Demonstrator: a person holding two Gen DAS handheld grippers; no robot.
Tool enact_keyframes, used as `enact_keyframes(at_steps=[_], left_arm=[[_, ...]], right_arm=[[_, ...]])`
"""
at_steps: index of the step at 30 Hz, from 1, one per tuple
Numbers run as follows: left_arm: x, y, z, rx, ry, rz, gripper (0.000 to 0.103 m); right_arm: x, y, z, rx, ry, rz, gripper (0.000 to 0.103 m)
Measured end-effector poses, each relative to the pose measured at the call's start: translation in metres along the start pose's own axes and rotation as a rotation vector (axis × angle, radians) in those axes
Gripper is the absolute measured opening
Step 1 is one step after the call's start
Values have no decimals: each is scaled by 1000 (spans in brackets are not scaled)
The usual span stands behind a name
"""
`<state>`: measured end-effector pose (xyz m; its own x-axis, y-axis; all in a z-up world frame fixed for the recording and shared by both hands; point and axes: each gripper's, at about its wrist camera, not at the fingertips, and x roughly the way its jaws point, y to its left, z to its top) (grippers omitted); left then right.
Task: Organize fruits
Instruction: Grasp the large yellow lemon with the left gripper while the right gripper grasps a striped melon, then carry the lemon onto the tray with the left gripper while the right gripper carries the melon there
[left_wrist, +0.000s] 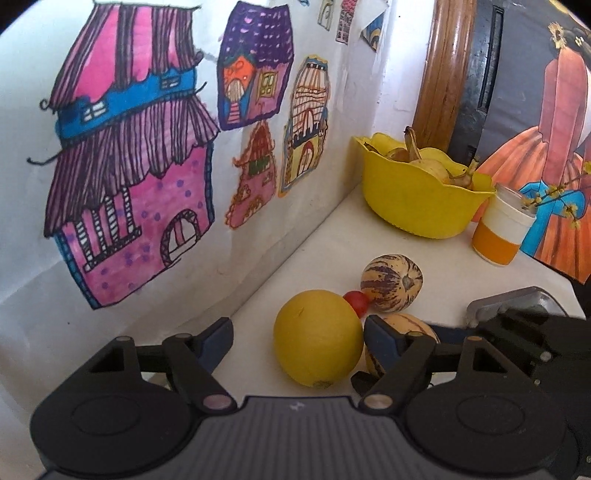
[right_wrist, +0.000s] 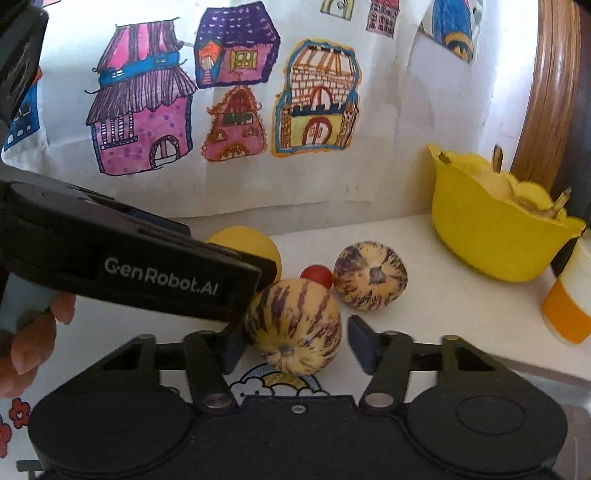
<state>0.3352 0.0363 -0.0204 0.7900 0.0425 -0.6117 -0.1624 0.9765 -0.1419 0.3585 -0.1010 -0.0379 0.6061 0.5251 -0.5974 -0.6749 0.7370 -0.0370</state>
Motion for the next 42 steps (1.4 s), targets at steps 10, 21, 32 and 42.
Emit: enact_keyframes(at_steps=[10,21,32,42], left_arm=[[10,-4,-2,-9,39,-37,74],[-1,-7,-9,10,51,-49,59],[-39,-15,-32,15,82,-109,59],[-78,-52,-39,56,45,-169,59]], right_arm=[[-11,-5,-8,63,14,4,55],[-32,-5,-19,128,14,22,55],[-86,0,-45,220,-27,36,55],[-170,-8,-73,286,-142,-4,55]])
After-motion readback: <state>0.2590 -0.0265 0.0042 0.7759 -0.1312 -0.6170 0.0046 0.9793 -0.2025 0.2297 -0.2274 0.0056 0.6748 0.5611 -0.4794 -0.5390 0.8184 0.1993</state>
